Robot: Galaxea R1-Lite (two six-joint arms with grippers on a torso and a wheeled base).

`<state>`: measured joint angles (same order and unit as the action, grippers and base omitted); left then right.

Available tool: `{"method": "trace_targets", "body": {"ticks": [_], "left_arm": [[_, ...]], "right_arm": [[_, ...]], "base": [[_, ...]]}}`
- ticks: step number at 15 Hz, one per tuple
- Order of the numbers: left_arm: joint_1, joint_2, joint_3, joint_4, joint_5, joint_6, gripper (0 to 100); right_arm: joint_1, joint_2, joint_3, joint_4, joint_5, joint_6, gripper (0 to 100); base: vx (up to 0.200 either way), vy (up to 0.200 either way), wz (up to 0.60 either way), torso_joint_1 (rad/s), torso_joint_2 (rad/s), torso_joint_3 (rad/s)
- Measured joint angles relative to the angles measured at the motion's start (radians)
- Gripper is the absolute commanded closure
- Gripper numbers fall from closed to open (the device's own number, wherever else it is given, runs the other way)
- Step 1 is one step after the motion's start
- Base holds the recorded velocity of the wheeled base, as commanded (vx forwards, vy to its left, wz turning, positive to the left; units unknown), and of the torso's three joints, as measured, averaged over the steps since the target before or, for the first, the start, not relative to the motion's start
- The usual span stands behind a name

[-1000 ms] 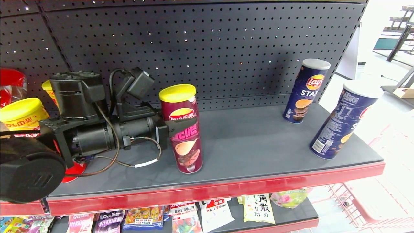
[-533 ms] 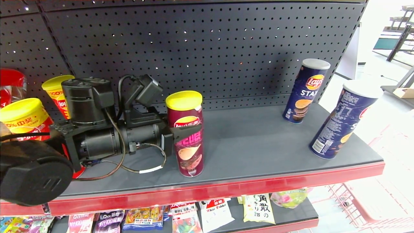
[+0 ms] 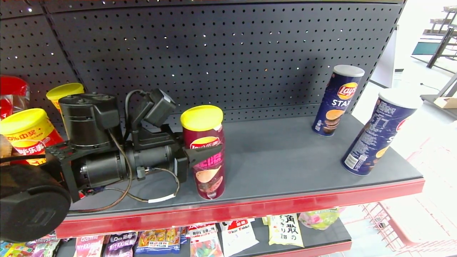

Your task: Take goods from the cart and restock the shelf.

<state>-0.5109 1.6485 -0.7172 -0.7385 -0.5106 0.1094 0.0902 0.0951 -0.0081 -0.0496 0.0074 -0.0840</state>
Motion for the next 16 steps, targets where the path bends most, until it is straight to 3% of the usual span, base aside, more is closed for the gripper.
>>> {"method": "trace_targets", "body": {"ticks": [1, 8, 12, 16], "left_arm": [[0.000, 0.000, 0.000, 0.000, 0.000, 0.000, 0], [0.000, -0.005, 0.027, 0.008, 0.001, -0.001, 0], [0.011, -0.097, 0.170, 0.007, 0.003, -0.001, 0], [0.061, -0.267, 0.331, 0.013, 0.033, 0.000, 0]], "right_arm": [[0.000, 0.000, 0.000, -0.001, 0.000, 0.000, 100], [0.001, 0.000, 0.000, 0.004, 0.001, 0.000, 100], [0.000, 0.000, -0.004, 0.008, 0.010, 0.000, 100], [-0.011, 0.003, -0.010, 0.036, 0.013, -0.005, 100]], "base": [[0.000, 0.000, 0.00, 0.000, 0.00, 0.000], [0.000, 0.000, 0.00, 0.000, 0.00, 0.000], [0.000, 0.000, 0.00, 0.000, 0.00, 0.000], [0.000, 0.000, 0.00, 0.000, 0.00, 0.000]]}}
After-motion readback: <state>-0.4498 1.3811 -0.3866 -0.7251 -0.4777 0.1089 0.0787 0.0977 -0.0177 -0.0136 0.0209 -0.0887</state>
